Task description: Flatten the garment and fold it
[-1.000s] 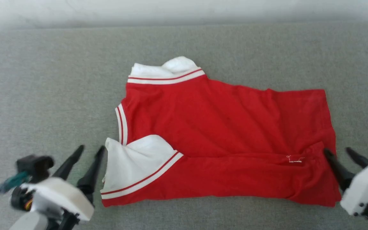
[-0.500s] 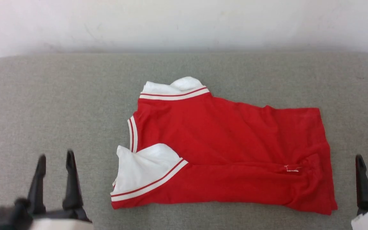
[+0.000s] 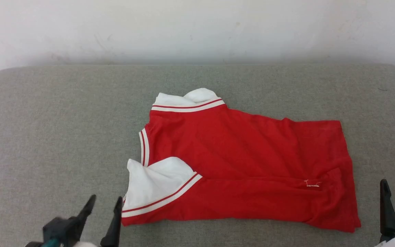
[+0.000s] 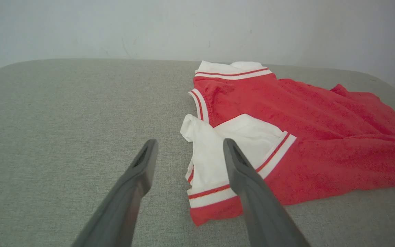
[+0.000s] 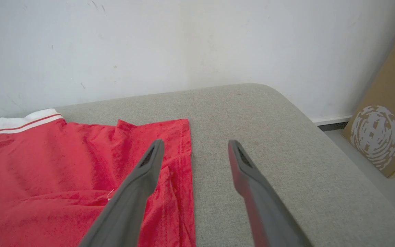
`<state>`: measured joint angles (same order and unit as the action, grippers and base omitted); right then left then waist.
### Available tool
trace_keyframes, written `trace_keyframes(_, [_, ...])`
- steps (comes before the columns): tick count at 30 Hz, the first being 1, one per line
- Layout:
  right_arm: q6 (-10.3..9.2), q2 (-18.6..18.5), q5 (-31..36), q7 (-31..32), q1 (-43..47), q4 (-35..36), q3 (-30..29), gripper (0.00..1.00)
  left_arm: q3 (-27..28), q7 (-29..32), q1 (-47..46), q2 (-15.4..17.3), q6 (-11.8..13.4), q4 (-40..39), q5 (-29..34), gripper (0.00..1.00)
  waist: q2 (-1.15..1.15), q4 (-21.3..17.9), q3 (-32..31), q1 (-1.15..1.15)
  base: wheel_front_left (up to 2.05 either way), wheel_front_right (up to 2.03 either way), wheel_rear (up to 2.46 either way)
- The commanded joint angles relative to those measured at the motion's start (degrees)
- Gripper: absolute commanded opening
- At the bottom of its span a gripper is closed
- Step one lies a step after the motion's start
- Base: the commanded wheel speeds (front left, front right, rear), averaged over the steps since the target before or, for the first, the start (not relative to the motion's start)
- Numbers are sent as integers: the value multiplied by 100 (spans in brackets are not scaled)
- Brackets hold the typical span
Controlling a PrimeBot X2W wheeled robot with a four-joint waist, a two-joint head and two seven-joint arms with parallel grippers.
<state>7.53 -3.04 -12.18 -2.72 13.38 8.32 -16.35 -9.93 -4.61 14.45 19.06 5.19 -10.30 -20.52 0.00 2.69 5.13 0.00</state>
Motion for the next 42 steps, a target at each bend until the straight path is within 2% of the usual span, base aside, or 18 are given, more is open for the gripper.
trace_keyframes(1, [-4, 15, -6, -8, -36, -21, 19, 100, -58, 352, -172, 104, -106, 35, -124, 100, 0, 23, 61, 0, 0, 0, 0])
trace_keyframes(4, [-4, 15, -27, 0, -97, -68, 69, 100, -206, 1235, -402, 368, -308, 104, -285, 100, 0, 12, 160, 0, 0, 0, 0])
trace_keyframes(7, [-4, 15, -52, -14, -155, -132, 114, 100, -283, 1825, -598, 488, -409, 172, -456, 100, 0, -35, 272, 0, 0, 0, 0])
trace_keyframes(17, [-4, 16, -65, -38, -313, -283, 133, 100, -417, 2622, -962, 472, -501, 675, -859, 100, 0, -248, 648, 0, 0, 0, 0])
trace_keyframes(21, [-4, 16, -61, -51, -386, -291, 127, 100, -531, 3190, -1027, 466, -498, 1002, -1060, 100, 0, -303, 750, 0, 0, 0, 0])
trace_keyframes(22, [-4, 16, -51, -43, -400, -294, 133, 100, -583, 3381, -1028, 448, -531, 1056, -1164, 62, 0, -312, 766, 0, 0, 0, 0])
trace_keyframes(23, [-4, 16, -40, -30, -416, -295, 142, 100, -625, 3535, -1030, 431, -569, 1081, -1262, 37, 0, -319, 777, 0, 0, 0, 0])
trace_keyframes(24, [-4, 16, -13, -9, -441, -286, 156, 100, -637, 3626, -1039, 413, -583, 1084, -1337, 23, 0, -326, 784, 0, 0, 0, 0])
trace_keyframes(25, [-4, 16, 28, 17, -470, -264, 175, 100, -627, 3649, -1051, 401, -580, 1073, -1377, 0, 0, -335, 788, 0, 0, 0, 0])
trace_keyframes(30, [-4, 16, 262, 287, -659, -53, 293, 100, -436, 3340, -1019, 325, -454, 992, -1424, 0, 0, -357, 767, 0, 0, 0, 0])
trace_keyframes(33, [-4, 16, 219, 678, -753, 88, 412, 100, -298, 3095, -939, 287, -378, 910, -1445, 0, 0, -355, 751, 0, 0, 0, 0])
trace_keyframes(35, [-4, 16, 176, 1156, -734, 124, 474, 100, -260, 3012, -869, 279, -337, 813, -1440, 0, 0, -327, 749, 0, 0, 0, 0])
trace_keyframes(39, [-4, 16, 72, 2518, -494, 94, 419, 100, -236, 2911, -816, 258, -273, 652, -1411, 0, 0, -242, 787, 0, 0, 0, 0])
trace_keyframes(42, [-4, 16, 103, 3149, -340, 158, 320, 100, -237, 2846, -849, 240, -260, 571, -1393, 0, 0, -165, 850, 0, 0, 0, 0])
